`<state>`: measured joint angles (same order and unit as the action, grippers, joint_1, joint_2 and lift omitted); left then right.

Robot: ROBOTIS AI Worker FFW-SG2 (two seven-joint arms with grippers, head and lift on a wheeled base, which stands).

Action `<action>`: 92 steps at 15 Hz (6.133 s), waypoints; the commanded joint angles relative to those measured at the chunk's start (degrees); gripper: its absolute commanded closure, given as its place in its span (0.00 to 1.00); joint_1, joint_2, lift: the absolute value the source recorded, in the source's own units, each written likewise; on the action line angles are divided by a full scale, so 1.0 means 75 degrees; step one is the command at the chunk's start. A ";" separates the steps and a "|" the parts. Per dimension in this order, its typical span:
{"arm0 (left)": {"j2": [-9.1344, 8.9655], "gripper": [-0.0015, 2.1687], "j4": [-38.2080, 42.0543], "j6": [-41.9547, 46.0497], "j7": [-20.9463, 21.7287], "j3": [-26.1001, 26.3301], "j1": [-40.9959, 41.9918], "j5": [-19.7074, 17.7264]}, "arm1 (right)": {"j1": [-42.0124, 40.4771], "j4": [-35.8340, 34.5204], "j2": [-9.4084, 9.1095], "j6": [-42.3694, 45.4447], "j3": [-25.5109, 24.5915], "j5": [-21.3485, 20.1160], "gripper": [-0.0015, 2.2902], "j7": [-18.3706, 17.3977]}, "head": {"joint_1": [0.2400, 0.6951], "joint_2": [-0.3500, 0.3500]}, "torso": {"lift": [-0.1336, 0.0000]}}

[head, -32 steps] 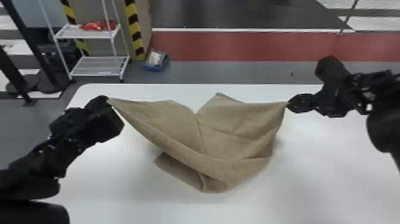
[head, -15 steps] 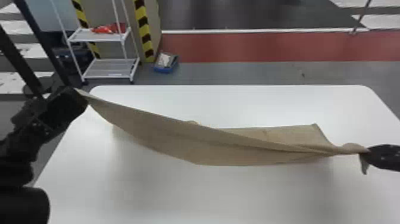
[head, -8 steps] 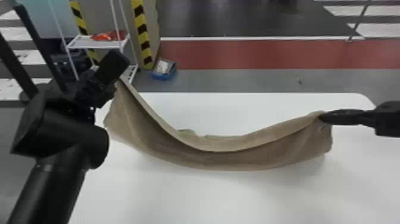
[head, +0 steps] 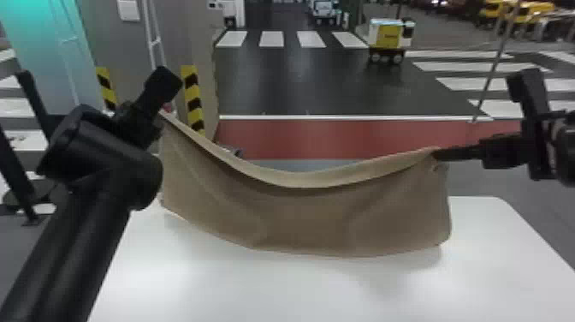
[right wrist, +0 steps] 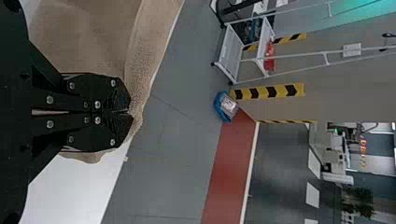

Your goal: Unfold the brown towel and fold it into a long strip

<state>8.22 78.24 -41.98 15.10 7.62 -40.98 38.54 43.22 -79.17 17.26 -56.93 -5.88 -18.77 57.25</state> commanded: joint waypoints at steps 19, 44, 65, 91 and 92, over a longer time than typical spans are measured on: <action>0.0463 0.98 0.4638 0.1242 -0.0924 -0.2059 0.8264 0.0276 | -0.7403 -0.4034 0.0863 0.2603 -0.1900 -0.0228 0.82 0.1953 | 1.00 0.62 | 0.08; 0.0697 0.04 0.4685 0.1711 -0.1522 -0.2036 0.8968 0.0780 | -0.8060 -0.5675 0.0910 0.2158 -0.1185 -0.2220 0.23 0.2785 | 1.00 0.66 | 0.08; 0.1236 0.10 0.4650 0.2274 -0.1264 -0.2036 0.9026 0.0792 | -0.8001 -0.5417 0.0921 0.2134 -0.0318 -0.3193 0.65 0.2810 | 1.00 0.73 | 0.08; 0.1740 0.26 0.5880 0.2274 0.2521 -0.2434 0.9483 0.1670 | -0.7403 -0.4796 0.0781 0.1877 -0.1595 -0.1915 0.65 0.2810 | 1.00 0.58 | 0.08; 0.1798 0.26 0.6021 0.2297 0.2861 -0.2411 0.9612 0.1729 | -0.7415 -0.4808 0.0757 0.1877 -0.1595 -0.1939 0.65 0.2810 | 1.00 0.58 | 0.08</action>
<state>21.30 122.00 -24.85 35.02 -10.80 29.67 50.81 -12.19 -115.14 23.15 -42.85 -17.84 -33.11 78.13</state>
